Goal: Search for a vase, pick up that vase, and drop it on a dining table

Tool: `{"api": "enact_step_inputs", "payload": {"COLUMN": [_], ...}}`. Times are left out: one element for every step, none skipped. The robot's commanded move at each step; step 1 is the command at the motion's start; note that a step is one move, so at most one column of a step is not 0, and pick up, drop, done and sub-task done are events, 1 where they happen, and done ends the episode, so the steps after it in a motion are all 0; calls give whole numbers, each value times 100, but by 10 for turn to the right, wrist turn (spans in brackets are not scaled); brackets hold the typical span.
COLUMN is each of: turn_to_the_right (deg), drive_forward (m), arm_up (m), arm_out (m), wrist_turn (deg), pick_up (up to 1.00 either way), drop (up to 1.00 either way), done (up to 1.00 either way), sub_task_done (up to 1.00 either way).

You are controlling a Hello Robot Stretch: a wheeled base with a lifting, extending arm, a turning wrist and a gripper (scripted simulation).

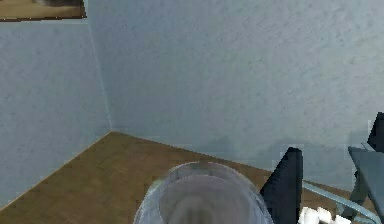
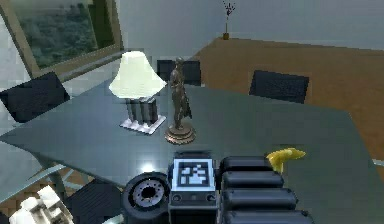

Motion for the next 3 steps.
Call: {"api": "enact_step_inputs", "payload": {"turn_to_the_right": [0, 0, 0], "drive_forward": [0, 0, 0], "arm_up": [0, 0, 0], "arm_out": [48, 0, 0], "wrist_turn": [0, 450, 450], "pick_up": [0, 0, 0], "drop": [0, 0, 0], "done": [0, 0, 0], "sub_task_done": [0, 0, 0]}}
